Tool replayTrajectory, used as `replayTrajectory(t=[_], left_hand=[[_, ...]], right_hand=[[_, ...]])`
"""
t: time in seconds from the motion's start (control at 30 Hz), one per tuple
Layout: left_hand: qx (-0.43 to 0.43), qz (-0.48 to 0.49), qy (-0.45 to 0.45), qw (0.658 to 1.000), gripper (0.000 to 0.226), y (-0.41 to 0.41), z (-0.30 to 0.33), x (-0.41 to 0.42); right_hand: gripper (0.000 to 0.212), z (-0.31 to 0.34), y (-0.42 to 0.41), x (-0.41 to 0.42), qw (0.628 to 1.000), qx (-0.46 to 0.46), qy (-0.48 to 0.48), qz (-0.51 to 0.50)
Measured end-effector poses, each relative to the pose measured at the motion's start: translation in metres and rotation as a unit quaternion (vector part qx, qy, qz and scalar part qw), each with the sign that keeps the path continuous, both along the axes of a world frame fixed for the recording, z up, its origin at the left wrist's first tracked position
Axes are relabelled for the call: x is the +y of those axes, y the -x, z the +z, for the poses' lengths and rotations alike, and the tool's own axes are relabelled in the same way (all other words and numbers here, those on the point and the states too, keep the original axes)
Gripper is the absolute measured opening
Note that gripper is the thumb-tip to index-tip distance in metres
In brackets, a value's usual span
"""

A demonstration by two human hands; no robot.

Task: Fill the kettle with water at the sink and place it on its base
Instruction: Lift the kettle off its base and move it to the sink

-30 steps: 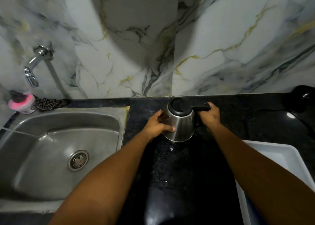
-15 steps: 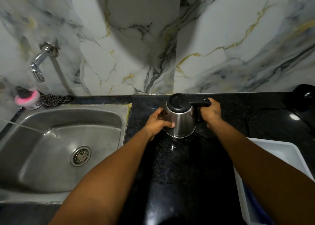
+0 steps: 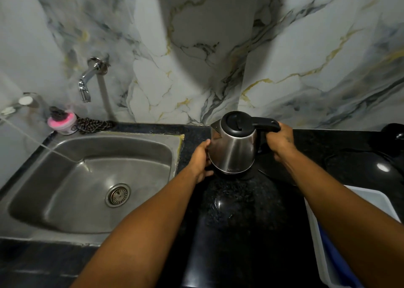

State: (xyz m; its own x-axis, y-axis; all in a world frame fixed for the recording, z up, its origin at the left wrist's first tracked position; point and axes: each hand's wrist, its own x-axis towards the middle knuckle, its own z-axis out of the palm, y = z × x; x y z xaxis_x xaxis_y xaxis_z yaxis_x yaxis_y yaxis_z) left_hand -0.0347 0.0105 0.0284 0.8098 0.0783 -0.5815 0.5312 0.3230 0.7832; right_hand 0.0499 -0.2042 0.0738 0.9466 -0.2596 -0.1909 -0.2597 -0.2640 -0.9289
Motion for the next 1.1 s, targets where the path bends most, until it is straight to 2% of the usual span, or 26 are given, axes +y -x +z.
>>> replayTrajectory(t=[0.1,0.3,0.47,0.63,0.77,0.9,1.0,1.1], left_hand=[[0.005,0.031,0.044,0.999,0.049,0.010,0.003,0.027],[0.007,0.116,0.026,0.993,0.045,0.043,0.011,0.101],[0.019,0.161,0.081,0.983,0.053,0.069,0.005,0.181],[0.024,0.205,0.109,0.972,0.050,0.080,-0.005,0.275],[0.029,0.249,0.110,0.962,0.045,0.081,-0.015,0.341],[0.022,0.261,0.109,0.959,0.042,0.078,-0.030,0.392],[0.007,0.239,0.127,0.963,0.052,0.068,-0.039,0.417],[0.005,0.235,0.127,0.964,0.055,0.057,-0.045,0.429]], right_hand=[[0.040,0.011,0.010,0.032,0.999,-0.012,0.001,0.039],[0.037,0.013,0.039,0.119,0.994,-0.016,-0.014,0.106],[0.033,0.013,0.049,0.207,0.979,-0.040,0.052,0.191],[0.023,0.012,0.048,0.296,0.930,-0.046,0.155,0.331],[0.023,0.022,0.042,0.363,0.892,-0.025,0.209,0.399],[0.029,0.040,0.043,0.412,0.840,0.030,0.209,0.501],[0.061,0.054,0.046,0.445,0.836,0.112,0.195,0.500],[0.097,0.056,0.041,0.480,0.837,0.143,0.245,0.468]])
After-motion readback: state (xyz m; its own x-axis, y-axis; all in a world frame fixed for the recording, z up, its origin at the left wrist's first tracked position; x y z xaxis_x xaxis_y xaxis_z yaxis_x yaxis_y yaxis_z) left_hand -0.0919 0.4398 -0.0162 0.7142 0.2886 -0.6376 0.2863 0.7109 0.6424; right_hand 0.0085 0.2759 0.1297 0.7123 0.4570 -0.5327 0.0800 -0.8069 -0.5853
